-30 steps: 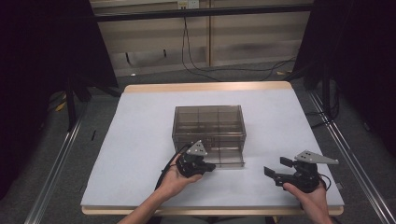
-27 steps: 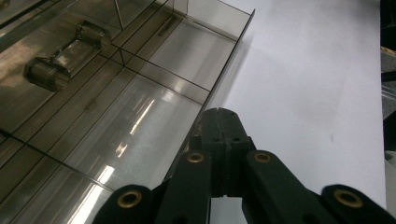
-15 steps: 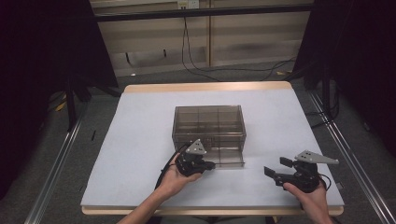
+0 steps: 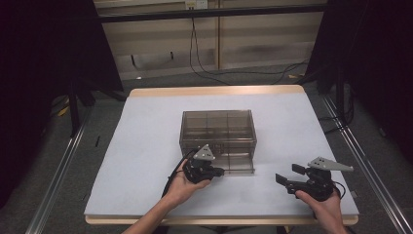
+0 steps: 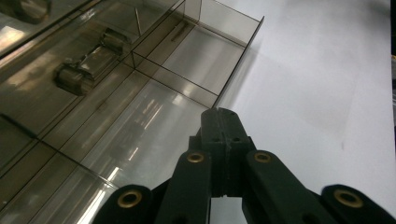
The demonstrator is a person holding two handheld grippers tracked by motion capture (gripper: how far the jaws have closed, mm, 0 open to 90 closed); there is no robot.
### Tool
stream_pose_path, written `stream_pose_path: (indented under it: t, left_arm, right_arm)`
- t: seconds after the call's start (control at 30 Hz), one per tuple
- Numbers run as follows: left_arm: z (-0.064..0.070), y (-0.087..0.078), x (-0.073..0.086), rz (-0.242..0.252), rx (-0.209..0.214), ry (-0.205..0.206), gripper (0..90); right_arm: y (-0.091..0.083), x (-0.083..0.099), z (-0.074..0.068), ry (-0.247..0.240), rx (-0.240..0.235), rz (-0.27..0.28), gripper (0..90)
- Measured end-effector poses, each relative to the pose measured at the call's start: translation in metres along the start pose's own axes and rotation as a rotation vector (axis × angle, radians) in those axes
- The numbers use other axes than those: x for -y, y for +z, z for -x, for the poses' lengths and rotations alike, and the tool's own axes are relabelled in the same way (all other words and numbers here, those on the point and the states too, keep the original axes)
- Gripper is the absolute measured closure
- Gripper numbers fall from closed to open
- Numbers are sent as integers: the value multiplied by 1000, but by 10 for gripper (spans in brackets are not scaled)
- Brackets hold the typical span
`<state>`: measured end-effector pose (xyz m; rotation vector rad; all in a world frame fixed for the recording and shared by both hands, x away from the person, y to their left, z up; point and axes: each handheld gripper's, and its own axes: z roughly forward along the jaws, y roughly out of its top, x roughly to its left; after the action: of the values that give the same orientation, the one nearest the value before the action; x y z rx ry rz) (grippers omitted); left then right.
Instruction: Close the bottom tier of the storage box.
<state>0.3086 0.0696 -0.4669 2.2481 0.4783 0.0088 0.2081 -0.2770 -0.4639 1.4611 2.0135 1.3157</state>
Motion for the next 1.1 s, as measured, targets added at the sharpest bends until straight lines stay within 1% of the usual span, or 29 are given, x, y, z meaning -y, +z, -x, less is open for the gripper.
stream_pose_path:
  t: [0.03, 0.17, 0.3, 0.37, 0.4, 0.43, 0.47, 0.5, 0.6, 0.63, 0.83, 0.87, 0.9, 0.97, 1.0, 1.03, 1.1]
  left_arm:
    - [0, 0, 0, -7, 1, -1, 900]
    - [-1, 0, 0, -4, -7, 0, 900]
    - [-2, 1, 0, 16, 0, -2, 900]
    - [-2, 1, 0, 12, 2, -2, 900]
    - [-2, 0, -1, -3, 0, -1, 900]
    - [-2, 0, -1, -3, -2, -2, 900]
    - [-3, 1, 0, 9, 1, -6, 900]
    - [-3, 0, -1, -5, -3, -2, 900]
    - [-3, 1, -1, -3, -3, -2, 900]
    - [-3, 1, -1, 9, -3, -8, 900]
    - [-4, 2, -2, 4, -4, -10, 900]
    - [-4, 1, -2, 4, -1, -16, 900]
    - [-5, 2, -1, 10, 5, -11, 900]
    - [-5, 1, -1, 7, 5, -10, 900]
    - [-5, 2, -1, 19, 3, -20, 900]
    - [-5, 2, -1, 19, 2, -15, 900]
    - [-5, 2, -1, 12, -3, -19, 900]
  right_arm:
    - [0, 0, 0, 1, 0, -1, 191]
    - [0, 0, 0, 0, -1, -1, 192]
    - [0, 0, 0, 1, -2, -2, 191]
    - [0, 0, 0, 1, -1, -2, 191]
    - [0, 0, 0, 1, -1, -2, 191]
    - [0, 0, 0, 2, 0, -3, 191]
    - [0, 0, 0, 1, 0, -3, 192]
    - [0, 0, 0, 2, -1, -3, 192]
    - [1, 0, 0, 1, -1, -3, 192]
    - [0, 0, 1, 1, -2, -3, 192]
    - [0, 0, 1, 4, -1, -4, 192]
    - [0, 0, 1, 4, 0, -5, 192]
    - [0, 0, 0, 5, 0, -3, 192]
    - [0, 0, 0, 6, 0, -5, 193]
    - [0, 0, 1, 6, 0, -6, 193]
    - [0, 0, 1, 6, 0, -6, 193]
    - [0, 0, 0, 2, -1, -5, 193]
